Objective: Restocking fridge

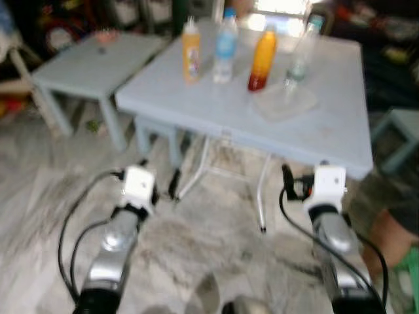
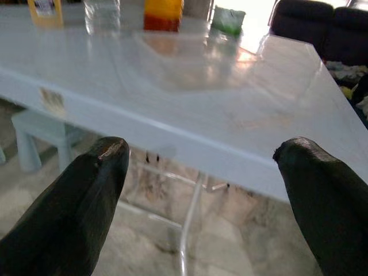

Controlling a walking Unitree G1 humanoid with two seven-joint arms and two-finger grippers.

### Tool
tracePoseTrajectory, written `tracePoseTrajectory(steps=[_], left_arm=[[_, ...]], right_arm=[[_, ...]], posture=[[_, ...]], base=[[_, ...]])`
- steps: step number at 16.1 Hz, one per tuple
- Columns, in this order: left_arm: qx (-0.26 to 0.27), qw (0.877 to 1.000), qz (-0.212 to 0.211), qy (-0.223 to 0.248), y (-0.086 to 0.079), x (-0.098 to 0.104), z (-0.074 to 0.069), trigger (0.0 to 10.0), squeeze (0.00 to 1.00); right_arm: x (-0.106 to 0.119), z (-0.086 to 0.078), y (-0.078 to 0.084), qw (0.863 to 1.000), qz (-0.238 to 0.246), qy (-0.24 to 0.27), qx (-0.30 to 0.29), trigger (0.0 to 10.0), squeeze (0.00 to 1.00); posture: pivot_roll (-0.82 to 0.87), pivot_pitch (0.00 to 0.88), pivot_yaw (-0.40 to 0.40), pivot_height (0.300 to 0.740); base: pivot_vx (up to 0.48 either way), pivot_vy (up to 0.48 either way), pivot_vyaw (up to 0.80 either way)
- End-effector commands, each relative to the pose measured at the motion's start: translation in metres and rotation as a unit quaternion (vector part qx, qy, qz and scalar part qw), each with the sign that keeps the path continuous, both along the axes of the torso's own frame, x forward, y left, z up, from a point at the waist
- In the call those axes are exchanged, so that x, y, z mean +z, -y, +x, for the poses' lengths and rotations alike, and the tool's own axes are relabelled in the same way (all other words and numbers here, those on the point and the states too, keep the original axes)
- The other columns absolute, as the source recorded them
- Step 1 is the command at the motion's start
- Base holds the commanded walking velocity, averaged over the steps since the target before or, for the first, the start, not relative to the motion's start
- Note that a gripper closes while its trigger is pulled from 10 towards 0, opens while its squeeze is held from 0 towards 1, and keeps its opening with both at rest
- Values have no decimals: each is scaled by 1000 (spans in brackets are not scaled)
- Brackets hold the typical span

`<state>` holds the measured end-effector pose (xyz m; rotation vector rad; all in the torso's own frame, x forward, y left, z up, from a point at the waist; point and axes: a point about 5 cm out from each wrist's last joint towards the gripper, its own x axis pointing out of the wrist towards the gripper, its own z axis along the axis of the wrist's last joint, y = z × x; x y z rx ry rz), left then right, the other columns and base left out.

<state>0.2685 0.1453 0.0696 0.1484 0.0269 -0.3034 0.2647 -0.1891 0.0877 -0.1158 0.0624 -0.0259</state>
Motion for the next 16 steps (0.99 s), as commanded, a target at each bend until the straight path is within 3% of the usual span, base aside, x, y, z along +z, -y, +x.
tracePoseTrajectory(steps=[1,4,14,16], left_arm=[[12,1000,7,5,-12,2,-1,10000,0],[7,1000,3,8,-9,4,1,10000,0],[7,1000,-10,8,-5,4,0,10000,0],[11,1000,-21,9,-6,5,1,10000,0]], right_arm=[[9,7,-10,1000,6,20,14,10000,0],[8,8,-12,1000,7,19,14,10000,0],[12,12,-17,999,9,32,24,10000,0],[19,13,-21,998,14,49,36,10000,0]], posture=[[-22,40,-14,740],[-22,34,-15,740],[-18,28,-23,740],[-19,28,-23,740]], base=[[401,262,0],[442,0,-154],[429,0,-800],[133,0,0]])
